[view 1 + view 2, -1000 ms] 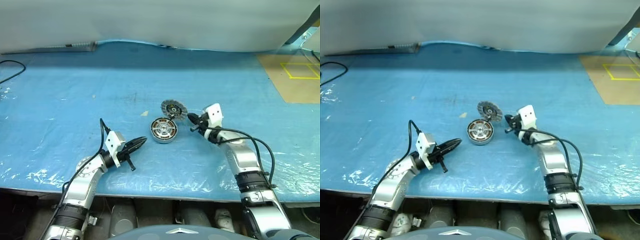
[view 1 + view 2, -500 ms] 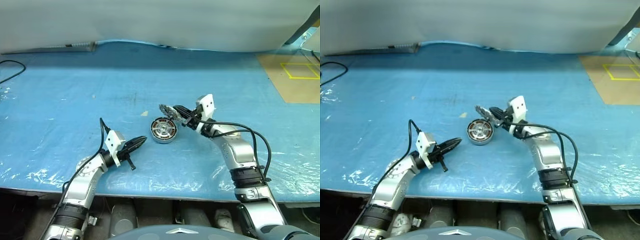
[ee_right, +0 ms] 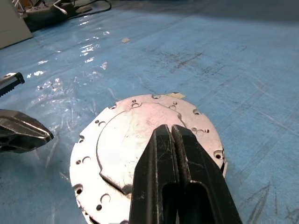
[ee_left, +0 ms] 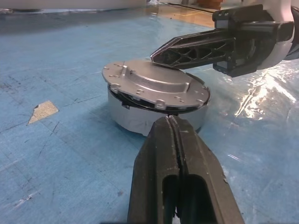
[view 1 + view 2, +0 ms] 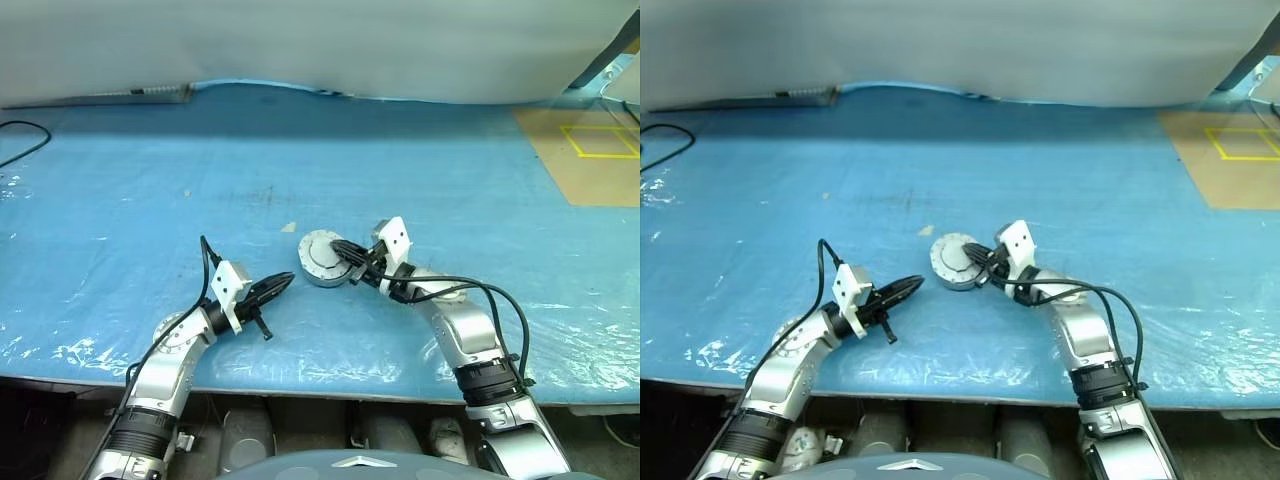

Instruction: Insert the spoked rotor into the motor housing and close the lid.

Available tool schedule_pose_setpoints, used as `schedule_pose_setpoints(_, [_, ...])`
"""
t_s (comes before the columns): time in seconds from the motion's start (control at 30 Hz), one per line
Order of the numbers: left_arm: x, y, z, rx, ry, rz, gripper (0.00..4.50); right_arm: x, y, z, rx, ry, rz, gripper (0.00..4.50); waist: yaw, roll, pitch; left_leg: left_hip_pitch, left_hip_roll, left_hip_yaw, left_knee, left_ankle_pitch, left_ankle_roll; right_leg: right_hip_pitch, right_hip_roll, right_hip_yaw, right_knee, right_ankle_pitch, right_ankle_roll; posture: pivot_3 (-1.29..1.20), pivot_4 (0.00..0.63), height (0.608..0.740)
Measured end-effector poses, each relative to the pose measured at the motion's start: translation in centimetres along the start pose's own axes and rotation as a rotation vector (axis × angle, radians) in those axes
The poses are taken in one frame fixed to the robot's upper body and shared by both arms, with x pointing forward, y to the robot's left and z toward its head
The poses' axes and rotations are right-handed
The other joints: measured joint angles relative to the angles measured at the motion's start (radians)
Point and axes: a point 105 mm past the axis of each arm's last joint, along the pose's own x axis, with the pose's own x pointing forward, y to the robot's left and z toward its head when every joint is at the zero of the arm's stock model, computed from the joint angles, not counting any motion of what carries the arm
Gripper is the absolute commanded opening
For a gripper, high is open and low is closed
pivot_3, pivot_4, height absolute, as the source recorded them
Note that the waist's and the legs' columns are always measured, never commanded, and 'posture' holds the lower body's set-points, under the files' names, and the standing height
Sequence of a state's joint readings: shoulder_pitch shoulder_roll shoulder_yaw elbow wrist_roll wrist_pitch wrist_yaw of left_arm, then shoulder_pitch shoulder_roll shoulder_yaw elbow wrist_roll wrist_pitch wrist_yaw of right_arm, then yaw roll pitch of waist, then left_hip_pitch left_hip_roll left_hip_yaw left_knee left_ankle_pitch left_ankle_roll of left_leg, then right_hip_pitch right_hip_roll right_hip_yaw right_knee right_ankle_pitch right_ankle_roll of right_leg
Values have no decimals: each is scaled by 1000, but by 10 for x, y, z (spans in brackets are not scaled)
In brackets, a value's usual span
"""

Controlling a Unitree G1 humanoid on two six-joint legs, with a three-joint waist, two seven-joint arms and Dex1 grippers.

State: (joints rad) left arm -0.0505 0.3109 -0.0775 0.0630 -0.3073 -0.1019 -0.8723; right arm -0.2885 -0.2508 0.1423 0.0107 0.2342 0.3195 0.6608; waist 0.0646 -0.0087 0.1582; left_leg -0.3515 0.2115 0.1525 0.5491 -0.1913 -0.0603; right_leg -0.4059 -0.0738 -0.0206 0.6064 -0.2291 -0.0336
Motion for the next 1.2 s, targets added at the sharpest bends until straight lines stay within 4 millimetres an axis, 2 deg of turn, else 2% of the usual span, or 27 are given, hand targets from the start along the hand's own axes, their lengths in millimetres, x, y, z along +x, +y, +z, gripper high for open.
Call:
schedule_pose_setpoints(0.27, [-4, -2, -4, -10, 12, 5, 25, -7, -3, -1, 32, -5, -26, 0, 2, 0, 0, 0, 0, 0, 0, 0, 0, 0, 0, 0, 0, 0, 0, 0, 150, 740])
schedule_pose_setpoints(0.4, [-4, -1, -4, -9, 12, 6, 25, -17, -11, 10, 63, -18, -53, 0, 2, 0, 0, 0, 0, 0, 0, 0, 0, 0, 0, 0, 0, 0, 0, 0, 150, 740])
schedule_pose_setpoints(0.43, [-4, -1, -4, -9, 12, 6, 0, -18, -12, 14, 60, -30, -57, 390, 2, 0, 0, 0, 0, 0, -1, 0, 0, 0, 0, 0, 0, 0, 0, 0, 150, 740])
schedule_pose_setpoints(0.47, [-4, -1, -4, -9, 12, 6, 0, -20, -13, 17, 54, -33, -65, 568, 2, 0, 0, 0, 0, 0, -1, 0, 0, 0, 0, 0, 0, 0, 0, 0, 150, 740])
schedule_pose_setpoints(0.6, [-4, -1, -4, -8, 12, 5, 0, -19, -11, 16, 61, -21, -76, 1936, 2, 0, 0, 0, 0, 0, -1, 0, 0, 0, 0, 0, 0, 0, 0, 0, 150, 740])
schedule_pose_setpoints(0.83, [-3, -1, -3, -5, 10, 3, 0, -2, 9, 8, 69, -10, -64, 4474, 2, 0, 0, 0, 0, 0, -2, 0, 0, -1, 0, 0, -1, 0, 0, 0, 150, 740])
schedule_pose_setpoints(1.0, [-3, -1, -4, -9, 14, 3, 0, 8, 21, 10, 68, -26, -49, 4474, 2, 0, 0, 0, 0, 0, -2, 0, 0, -1, 0, 0, -1, 0, 0, 0, 150, 740])
schedule_pose_setpoints(1.2, [-3, -1, -4, -11, 17, 3, 0, 9, 22, 4, 32, -9, -52, 4474, 2, 0, 0, 0, 0, 0, -2, 0, 0, -1, 0, 0, -1, 0, 0, 0, 150, 740])
